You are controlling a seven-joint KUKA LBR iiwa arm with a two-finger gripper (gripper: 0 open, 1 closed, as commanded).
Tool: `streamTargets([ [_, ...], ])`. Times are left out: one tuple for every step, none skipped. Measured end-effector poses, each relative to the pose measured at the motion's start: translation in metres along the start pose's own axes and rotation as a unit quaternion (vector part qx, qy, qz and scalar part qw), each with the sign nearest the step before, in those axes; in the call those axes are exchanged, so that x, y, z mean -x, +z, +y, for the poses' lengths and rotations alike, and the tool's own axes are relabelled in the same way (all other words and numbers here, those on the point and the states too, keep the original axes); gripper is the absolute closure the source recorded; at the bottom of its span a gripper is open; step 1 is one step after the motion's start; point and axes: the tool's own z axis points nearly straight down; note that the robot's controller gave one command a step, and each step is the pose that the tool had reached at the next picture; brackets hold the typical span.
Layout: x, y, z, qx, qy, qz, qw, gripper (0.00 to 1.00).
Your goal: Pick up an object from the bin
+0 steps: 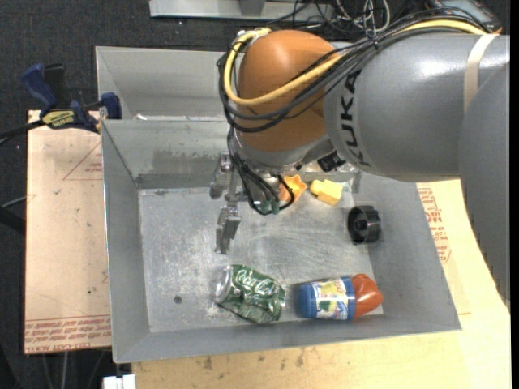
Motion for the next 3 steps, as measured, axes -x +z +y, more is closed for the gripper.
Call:
streamTargets([
  [0.001,-0.001,0.0,0.0,0.001,-0.0009,1.0,0.0],
  [-0.004,0.016,-0.008,0.001,-0.035,-0.0047,0.9994,0.0],
  [-0.01,0.031,-0.015,0.001,-0.057,-0.0047,0.9984,0.0],
])
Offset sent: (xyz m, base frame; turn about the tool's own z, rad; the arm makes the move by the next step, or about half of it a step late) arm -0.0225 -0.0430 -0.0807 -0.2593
